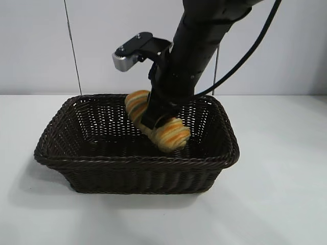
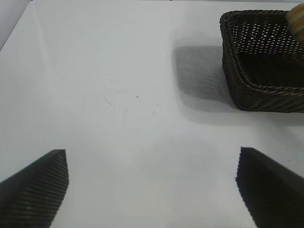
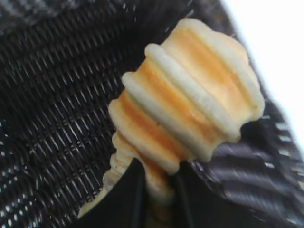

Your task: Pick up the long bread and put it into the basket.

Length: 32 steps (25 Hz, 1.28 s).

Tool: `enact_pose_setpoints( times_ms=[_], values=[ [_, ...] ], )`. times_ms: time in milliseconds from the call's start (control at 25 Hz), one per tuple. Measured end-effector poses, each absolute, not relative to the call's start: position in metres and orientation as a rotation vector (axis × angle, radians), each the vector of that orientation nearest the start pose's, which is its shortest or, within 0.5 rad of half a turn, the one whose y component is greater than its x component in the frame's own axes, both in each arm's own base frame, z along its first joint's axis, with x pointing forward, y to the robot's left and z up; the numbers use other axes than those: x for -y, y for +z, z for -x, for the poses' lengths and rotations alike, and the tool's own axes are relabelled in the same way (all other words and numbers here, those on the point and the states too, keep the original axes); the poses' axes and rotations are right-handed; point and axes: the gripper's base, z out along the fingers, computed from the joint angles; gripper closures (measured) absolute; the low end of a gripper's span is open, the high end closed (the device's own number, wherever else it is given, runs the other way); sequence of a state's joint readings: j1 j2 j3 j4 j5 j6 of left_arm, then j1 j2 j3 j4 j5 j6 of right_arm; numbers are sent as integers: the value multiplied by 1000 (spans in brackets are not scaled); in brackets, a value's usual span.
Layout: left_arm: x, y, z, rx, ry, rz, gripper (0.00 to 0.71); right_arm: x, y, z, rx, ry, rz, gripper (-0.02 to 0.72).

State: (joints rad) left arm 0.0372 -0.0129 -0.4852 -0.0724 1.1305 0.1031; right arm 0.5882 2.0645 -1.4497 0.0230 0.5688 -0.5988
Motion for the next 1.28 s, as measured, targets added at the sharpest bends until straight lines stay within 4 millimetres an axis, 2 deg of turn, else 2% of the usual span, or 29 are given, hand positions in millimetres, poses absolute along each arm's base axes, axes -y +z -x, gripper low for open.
enact_pose_setpoints(
  times_ms=[40,120,160,240,320,360,480,600,800,960,1160,1280],
  values=[
    [6,268,8,-2112,-4,-76,16,-244,165,-363,-2221,19,1472,591],
    [6,268,8,-2112,-4,-76,16,-244,165,-363,-2221,19,1472,507],
    [6,268,8,-2112,-4,-76,16,-244,165,-363,-2221,19,1472,413],
    [6,268,8,-2112,-4,-76,16,-244,166,-363,-2221,19,1472,181],
    [6,268,8,-2112,-4,-76,16,-243,171,-363,-2214,15,1473,76],
    [6,268,8,-2112,-4,-76,16,-243,175,-362,-2213,14,1471,49],
    [6,268,8,-2112,-4,-76,16,-242,197,-362,-2229,22,1426,20],
    [6,268,8,-2112,-4,-76,16,-244,228,-365,-2299,51,1321,15],
    [6,268,8,-2112,-4,-76,16,-244,276,-368,-2491,95,1032,10],
    [6,268,8,-2112,-4,-76,16,-238,314,-371,-2557,67,776,9],
    [6,268,8,-2112,-4,-76,16,-221,343,-378,-2571,39,612,9],
    [6,268,8,-2112,-4,-76,16,-204,349,-387,-2571,30,543,9]
  ],
)
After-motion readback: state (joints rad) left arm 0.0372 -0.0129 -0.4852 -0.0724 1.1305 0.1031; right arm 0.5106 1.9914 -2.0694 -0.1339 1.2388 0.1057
